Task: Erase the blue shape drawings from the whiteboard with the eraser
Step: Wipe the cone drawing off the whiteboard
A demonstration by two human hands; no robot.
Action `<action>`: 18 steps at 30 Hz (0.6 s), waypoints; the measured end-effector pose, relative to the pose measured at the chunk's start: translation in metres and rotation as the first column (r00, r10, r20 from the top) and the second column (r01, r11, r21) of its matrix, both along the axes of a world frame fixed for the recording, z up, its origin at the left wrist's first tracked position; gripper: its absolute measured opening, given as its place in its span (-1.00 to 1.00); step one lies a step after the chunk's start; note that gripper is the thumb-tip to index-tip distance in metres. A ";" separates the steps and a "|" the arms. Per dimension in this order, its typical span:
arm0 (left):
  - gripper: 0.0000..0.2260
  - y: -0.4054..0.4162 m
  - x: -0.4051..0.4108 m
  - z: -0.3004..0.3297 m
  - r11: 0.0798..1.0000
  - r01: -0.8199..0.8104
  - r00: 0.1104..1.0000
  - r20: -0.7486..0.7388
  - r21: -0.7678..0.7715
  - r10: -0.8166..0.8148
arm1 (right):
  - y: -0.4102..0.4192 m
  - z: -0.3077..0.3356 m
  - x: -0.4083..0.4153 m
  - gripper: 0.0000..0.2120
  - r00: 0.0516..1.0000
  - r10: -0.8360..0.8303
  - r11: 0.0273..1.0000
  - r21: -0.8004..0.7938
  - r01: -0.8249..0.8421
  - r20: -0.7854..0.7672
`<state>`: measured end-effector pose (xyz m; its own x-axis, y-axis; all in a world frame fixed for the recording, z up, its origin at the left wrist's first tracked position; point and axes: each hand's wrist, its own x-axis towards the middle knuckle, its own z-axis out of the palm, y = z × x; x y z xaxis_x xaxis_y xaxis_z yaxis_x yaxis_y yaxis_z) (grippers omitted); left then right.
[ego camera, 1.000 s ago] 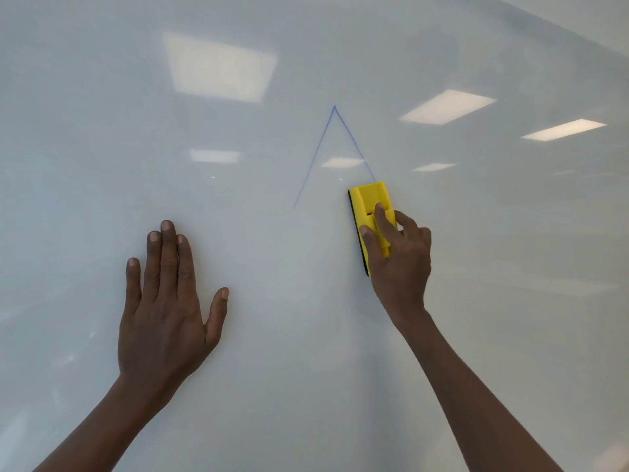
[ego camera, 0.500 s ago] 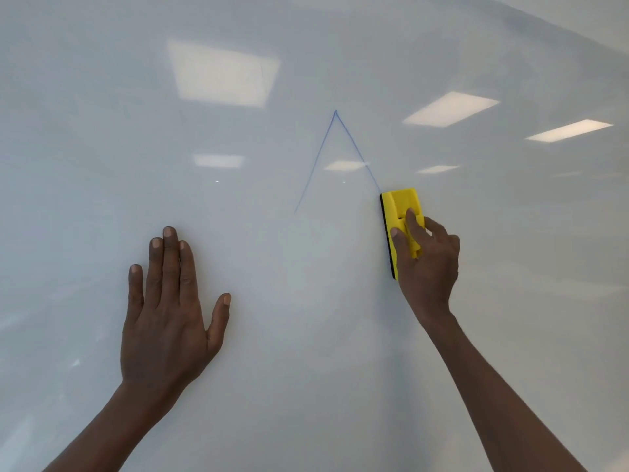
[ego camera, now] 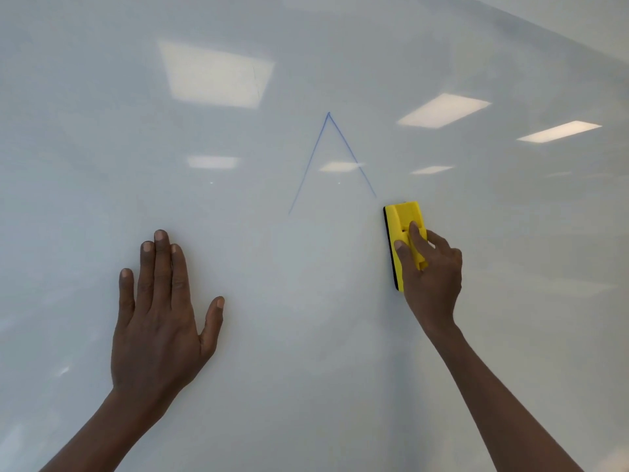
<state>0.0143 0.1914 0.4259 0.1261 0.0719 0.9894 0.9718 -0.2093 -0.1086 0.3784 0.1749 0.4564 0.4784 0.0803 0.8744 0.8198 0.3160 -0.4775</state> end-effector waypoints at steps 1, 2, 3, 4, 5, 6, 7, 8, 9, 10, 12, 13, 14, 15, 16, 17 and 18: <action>-0.25 0.000 0.000 0.000 1.000 0.000 1.000 0.000 0.000 0.000 | 0.001 0.008 -0.001 -0.66 1.000 0.012 1.000 0.010 -0.012 -0.013; -0.25 0.000 0.000 0.000 1.000 0.000 1.000 -0.001 0.001 0.000 | 0.002 0.016 -0.003 -0.66 1.000 0.024 1.000 0.020 -0.024 -0.019; -0.25 0.000 0.001 0.000 1.000 0.000 1.000 -0.001 0.003 0.000 | 0.003 0.022 -0.006 -0.65 0.999 0.036 0.999 0.029 -0.036 -0.015; -0.25 -0.001 0.001 0.000 1.000 0.000 1.000 -0.001 0.005 0.000 | 0.003 0.027 -0.008 -0.65 0.999 0.045 0.998 0.036 -0.045 -0.001; -0.25 0.000 0.001 0.000 1.000 0.000 1.000 -0.002 0.006 0.000 | 0.002 0.030 -0.011 -0.65 0.998 0.052 0.998 0.039 -0.053 0.026; -0.25 0.000 0.001 0.000 1.000 0.001 1.000 -0.003 0.006 -0.001 | 0.001 0.030 -0.013 -0.65 0.996 0.063 0.997 0.042 -0.065 0.063; -0.25 0.000 0.000 0.000 1.000 0.002 1.000 -0.003 0.007 -0.002 | 0.000 0.027 -0.015 -0.65 0.991 0.082 0.995 0.044 -0.087 0.107; -0.25 0.000 0.000 0.000 1.000 0.003 1.000 -0.003 0.008 -0.003 | -0.001 0.021 -0.014 -0.64 0.983 0.109 0.992 0.042 -0.117 0.146; -0.25 0.001 0.000 0.000 1.000 0.003 1.000 -0.003 0.008 -0.003 | -0.002 0.014 -0.013 -0.64 0.975 0.136 0.989 0.035 -0.144 0.176; -0.25 0.001 0.001 0.000 1.000 0.004 1.000 -0.002 0.009 -0.004 | -0.003 0.007 -0.009 -0.64 0.969 0.151 0.987 0.027 -0.159 0.193; -0.25 0.001 0.002 0.000 1.000 0.009 1.000 -0.002 0.015 -0.009 | -0.004 0.000 -0.001 -0.63 0.972 0.148 0.988 0.015 -0.153 0.183; -0.25 0.001 0.002 0.000 1.000 0.008 1.000 -0.003 0.016 -0.008 | -0.004 0.003 0.003 -0.63 0.978 0.142 0.989 0.012 -0.146 0.154; -0.25 0.001 0.001 0.000 1.000 0.005 1.000 -0.005 0.017 -0.005 | -0.003 0.009 0.006 -0.63 0.983 0.137 0.990 0.013 -0.140 0.121; -0.25 0.001 0.001 0.000 1.000 0.005 1.000 -0.006 0.016 -0.005 | -0.002 0.018 0.008 -0.63 0.987 0.134 0.991 0.017 -0.136 0.091; -0.25 0.001 0.001 0.000 1.000 0.005 1.000 -0.006 0.016 -0.005 | -0.001 0.029 0.007 -0.63 0.988 0.134 0.990 0.024 -0.136 0.071; -0.25 0.001 0.000 0.000 1.000 0.006 1.000 -0.005 0.017 -0.006 | 0.000 0.040 0.004 -0.63 0.989 0.134 0.990 0.032 -0.136 0.066; -0.25 0.001 0.001 0.000 1.000 0.006 1.000 -0.004 0.017 -0.006 | 0.000 0.050 -0.001 -0.63 0.989 0.131 0.990 0.040 -0.135 0.073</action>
